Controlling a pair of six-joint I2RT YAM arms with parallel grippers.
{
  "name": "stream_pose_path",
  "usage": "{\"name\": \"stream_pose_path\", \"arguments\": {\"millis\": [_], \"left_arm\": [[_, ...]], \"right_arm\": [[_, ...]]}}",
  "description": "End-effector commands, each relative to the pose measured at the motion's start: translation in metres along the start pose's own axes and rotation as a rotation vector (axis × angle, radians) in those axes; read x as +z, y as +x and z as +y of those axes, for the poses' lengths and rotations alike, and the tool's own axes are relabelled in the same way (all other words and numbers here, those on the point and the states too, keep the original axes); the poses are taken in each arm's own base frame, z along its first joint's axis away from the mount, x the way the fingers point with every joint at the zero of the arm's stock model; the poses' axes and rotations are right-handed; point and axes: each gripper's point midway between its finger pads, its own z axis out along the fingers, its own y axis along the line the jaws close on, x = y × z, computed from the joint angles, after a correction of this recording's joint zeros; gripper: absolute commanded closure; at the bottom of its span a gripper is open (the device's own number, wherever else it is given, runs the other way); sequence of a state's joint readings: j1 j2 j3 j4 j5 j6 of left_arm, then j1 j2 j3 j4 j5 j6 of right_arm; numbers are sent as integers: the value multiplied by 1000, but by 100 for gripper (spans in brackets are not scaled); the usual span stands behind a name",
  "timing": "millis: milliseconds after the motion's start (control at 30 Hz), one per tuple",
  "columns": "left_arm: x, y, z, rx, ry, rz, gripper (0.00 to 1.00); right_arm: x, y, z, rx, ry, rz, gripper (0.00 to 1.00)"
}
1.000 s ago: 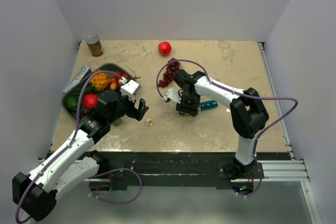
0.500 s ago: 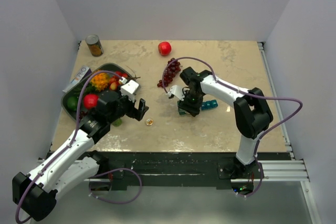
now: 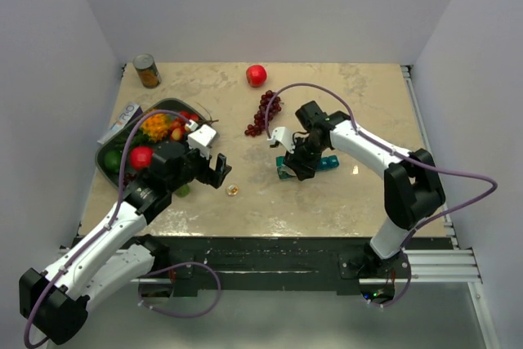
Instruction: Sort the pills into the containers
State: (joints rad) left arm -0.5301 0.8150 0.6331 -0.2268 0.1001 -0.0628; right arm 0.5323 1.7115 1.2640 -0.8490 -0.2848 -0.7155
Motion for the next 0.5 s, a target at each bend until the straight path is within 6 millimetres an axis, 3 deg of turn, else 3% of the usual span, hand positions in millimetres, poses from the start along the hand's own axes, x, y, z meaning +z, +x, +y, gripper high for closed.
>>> {"name": "stream_pose_path", "arguments": {"millis": [0, 300, 467], "left_arm": [[-2, -12, -1, 13, 12, -50, 12], [-4, -17, -23, -89, 117, -90, 12], [-5, -5, -39, -189, 187, -62, 12]], "right_arm": [[-16, -24, 6, -45, -36, -191, 100], [-57, -58, 28, -145, -100, -538, 100], [-85, -72, 38, -188, -106, -704, 100]]}}
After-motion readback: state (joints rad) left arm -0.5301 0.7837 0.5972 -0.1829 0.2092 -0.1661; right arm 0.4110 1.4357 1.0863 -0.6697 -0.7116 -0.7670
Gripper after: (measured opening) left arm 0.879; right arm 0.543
